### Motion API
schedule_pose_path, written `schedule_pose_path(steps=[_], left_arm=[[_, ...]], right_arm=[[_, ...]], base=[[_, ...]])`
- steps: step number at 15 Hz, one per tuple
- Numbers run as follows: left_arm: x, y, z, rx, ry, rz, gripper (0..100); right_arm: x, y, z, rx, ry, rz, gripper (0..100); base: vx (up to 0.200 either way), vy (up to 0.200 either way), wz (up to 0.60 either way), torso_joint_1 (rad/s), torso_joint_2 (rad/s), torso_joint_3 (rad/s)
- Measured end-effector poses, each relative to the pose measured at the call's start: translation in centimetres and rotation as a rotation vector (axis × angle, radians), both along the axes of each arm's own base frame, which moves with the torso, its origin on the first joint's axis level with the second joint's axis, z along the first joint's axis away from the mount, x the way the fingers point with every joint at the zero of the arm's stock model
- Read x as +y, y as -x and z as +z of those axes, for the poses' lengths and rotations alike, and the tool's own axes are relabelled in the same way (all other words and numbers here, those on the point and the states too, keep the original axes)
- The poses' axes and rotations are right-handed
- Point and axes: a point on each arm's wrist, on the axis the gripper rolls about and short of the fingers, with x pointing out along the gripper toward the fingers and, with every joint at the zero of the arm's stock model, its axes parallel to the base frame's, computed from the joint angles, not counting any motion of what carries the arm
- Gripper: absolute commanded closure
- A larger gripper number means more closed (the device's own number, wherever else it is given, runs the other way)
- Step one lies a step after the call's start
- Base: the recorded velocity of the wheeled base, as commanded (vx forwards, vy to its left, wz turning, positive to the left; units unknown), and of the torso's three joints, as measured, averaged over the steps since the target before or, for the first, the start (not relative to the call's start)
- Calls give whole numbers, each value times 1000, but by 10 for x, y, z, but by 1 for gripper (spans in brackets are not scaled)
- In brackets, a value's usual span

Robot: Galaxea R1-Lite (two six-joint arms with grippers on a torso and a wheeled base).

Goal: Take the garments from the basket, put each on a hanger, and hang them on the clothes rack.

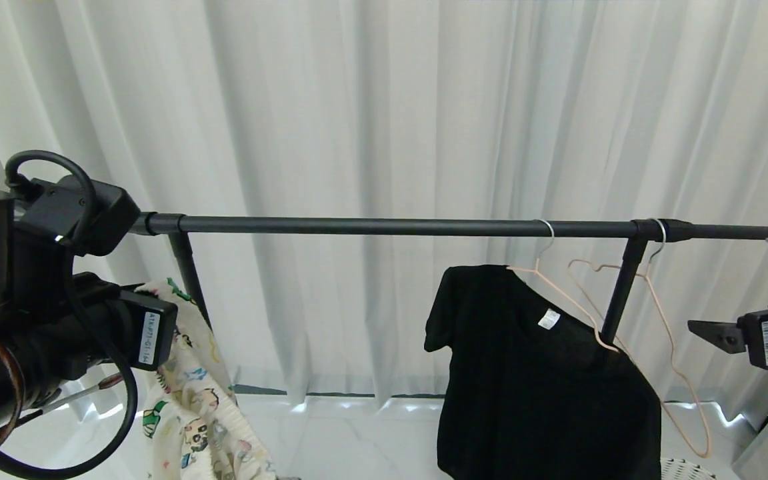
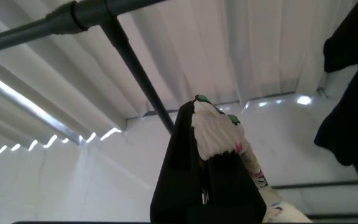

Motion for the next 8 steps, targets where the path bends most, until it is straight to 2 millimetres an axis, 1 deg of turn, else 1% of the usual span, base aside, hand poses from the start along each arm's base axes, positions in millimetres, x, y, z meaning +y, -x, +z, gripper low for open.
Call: schedule_pose_path(steps=[3,5,8], left_arm=[[-1,-2,-8,-30,8,-2,100],[-3,-5,-8,-44,13,-3,100],[-3,-6,-9,-44,3,-1,100]], right_arm=[[-8,-24,-21,39,-14,-21,0],[-12,-41,-37,69,-18,-42,0],[-15,-67,-56,61,-25,-41,0]], base=[[0,0,0,0,0,0],[0,0,0,0,0,0],[0,0,0,0,0,0]])
